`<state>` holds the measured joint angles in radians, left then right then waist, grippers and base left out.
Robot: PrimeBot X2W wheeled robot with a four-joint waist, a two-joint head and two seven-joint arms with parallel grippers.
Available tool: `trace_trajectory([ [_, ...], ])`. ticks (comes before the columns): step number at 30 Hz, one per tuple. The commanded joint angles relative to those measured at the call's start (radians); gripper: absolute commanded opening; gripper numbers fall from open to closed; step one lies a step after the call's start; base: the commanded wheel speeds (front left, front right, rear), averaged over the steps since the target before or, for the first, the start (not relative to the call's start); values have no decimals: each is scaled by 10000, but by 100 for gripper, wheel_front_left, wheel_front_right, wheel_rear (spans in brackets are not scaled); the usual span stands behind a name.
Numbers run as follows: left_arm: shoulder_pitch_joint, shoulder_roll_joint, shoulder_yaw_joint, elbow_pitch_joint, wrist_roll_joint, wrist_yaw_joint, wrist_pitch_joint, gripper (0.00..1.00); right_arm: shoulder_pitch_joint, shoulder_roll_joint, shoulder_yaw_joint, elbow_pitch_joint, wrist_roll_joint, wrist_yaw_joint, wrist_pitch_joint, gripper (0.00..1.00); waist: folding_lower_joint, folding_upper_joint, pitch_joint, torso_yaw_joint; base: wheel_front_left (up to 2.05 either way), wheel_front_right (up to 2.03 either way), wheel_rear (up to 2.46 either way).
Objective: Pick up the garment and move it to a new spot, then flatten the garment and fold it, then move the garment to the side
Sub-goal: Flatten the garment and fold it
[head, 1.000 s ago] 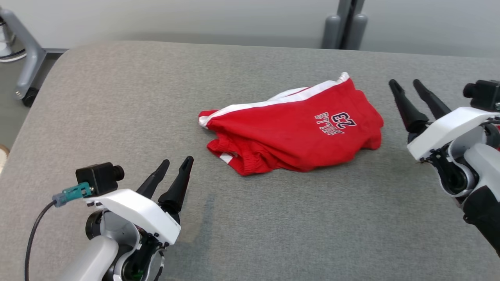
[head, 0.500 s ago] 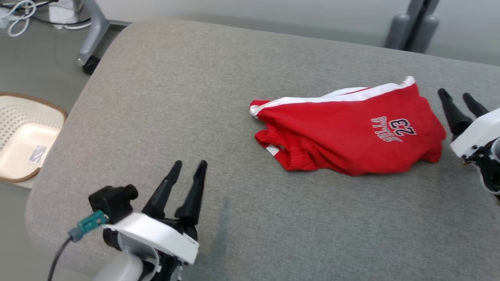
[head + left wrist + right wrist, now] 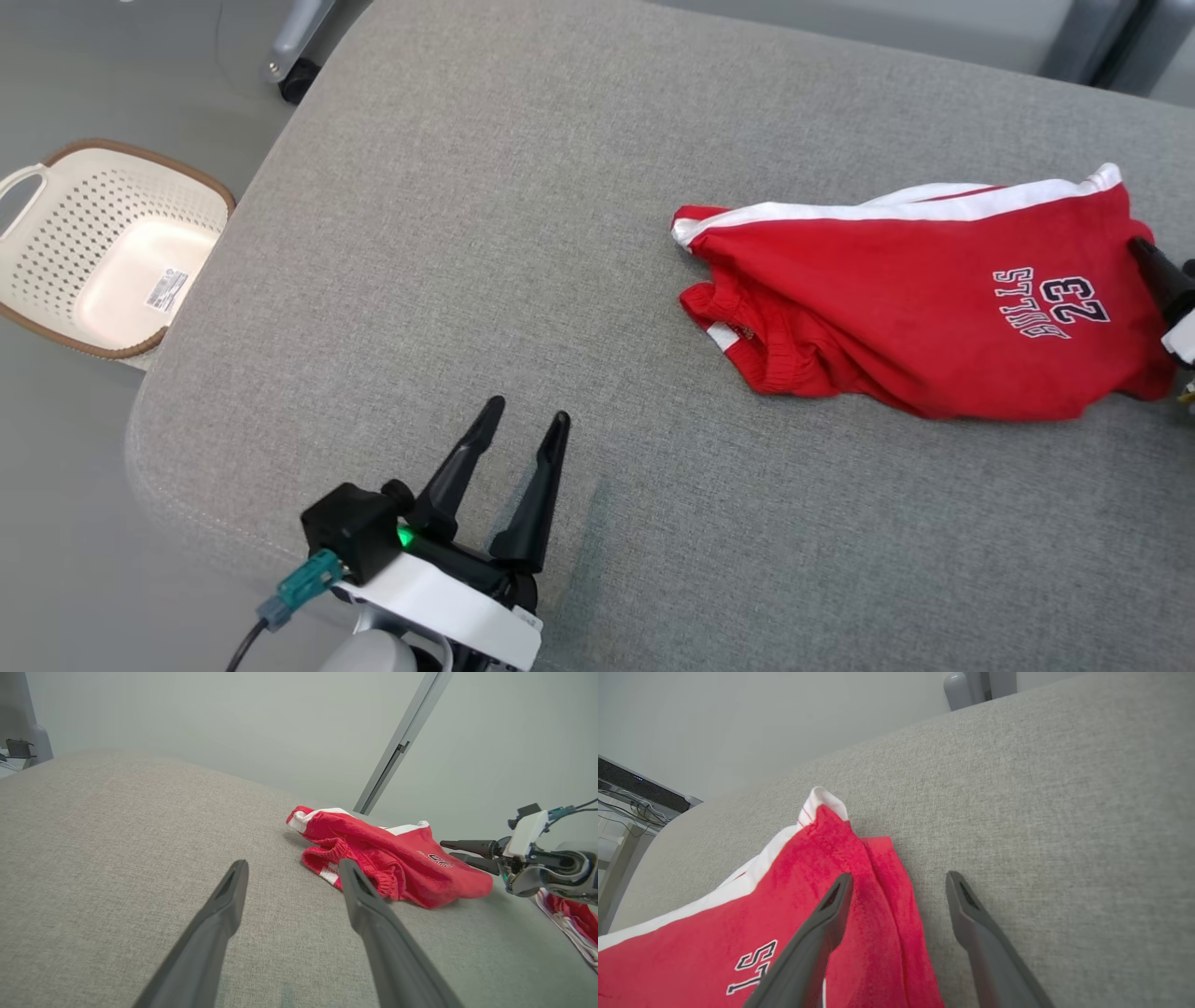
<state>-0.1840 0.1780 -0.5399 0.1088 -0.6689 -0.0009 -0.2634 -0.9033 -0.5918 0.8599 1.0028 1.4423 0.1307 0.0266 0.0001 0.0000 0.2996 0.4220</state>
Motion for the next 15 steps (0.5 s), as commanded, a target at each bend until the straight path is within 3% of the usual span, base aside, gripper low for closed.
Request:
trace_trajectory([
  [1,95,-112,110,115,289,-163,-6,100,-102,-40,-56,114,145,2,195,100,-1,0,161,107,0,0,0],
  [12,256,-965,933,883,1362,-970,-10,100,23,415,-278,-335,1156,0,2158,100,-1,0,492,225,0,0,0],
  [13,249,-1017,980,925,1429,-983,-10,100,47,473,-270,-469,1190,2,2215,96,-1,0,497,221,0,0,0],
  [14,237,-1057,1016,962,1477,-1033,-10,100,75,506,-302,-585,1249,0,2225,45,-1,0,500,217,0,0,0],
  [15,225,-1087,1041,1004,1524,-1046,-10,100,81,491,-328,-675,1243,0,2175,32,-1,0,503,213,0,0,0],
])
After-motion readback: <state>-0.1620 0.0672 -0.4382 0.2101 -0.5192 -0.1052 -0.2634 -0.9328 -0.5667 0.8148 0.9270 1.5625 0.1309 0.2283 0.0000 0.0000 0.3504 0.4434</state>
